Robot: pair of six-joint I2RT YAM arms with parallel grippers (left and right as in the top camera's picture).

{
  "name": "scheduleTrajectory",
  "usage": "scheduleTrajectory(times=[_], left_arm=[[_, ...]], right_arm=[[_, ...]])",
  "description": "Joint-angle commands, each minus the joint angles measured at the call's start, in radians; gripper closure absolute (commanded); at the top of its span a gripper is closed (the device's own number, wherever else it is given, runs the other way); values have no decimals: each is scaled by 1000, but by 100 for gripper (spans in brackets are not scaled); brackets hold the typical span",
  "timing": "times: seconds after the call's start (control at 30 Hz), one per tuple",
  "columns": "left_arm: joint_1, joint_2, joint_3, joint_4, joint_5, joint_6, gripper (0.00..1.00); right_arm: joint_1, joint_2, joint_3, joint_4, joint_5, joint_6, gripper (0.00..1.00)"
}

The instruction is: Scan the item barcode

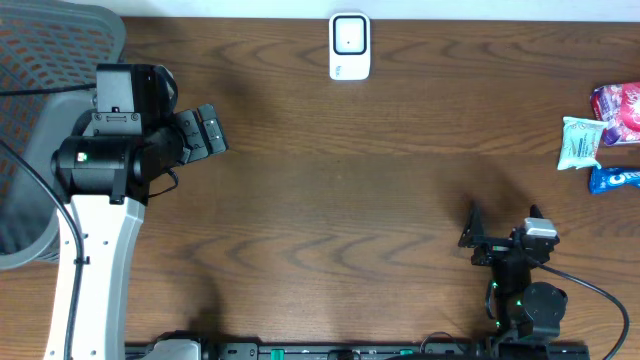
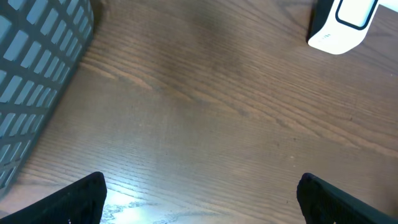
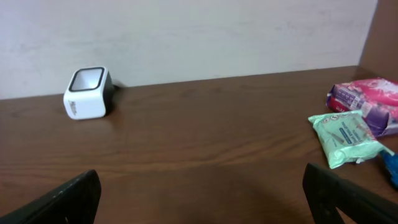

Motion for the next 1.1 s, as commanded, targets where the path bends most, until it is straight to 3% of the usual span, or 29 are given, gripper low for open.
scheduleTrajectory(times=[0.0,0.43,0.67,1.07], left_arm=[[3,-2,1,-2,-5,-2,2],[3,-2,1,-2,-5,-2,2],[3,-2,1,-2,-5,-2,2],[3,-2,1,-2,-5,-2,2]], right_arm=[[7,-7,-2,-7,1,-88,1],[33,-7,-2,-7,-13,-125,1],[33,-7,-2,-6,-14,37,1],[42,-6,-2,-6,-21,-84,1]])
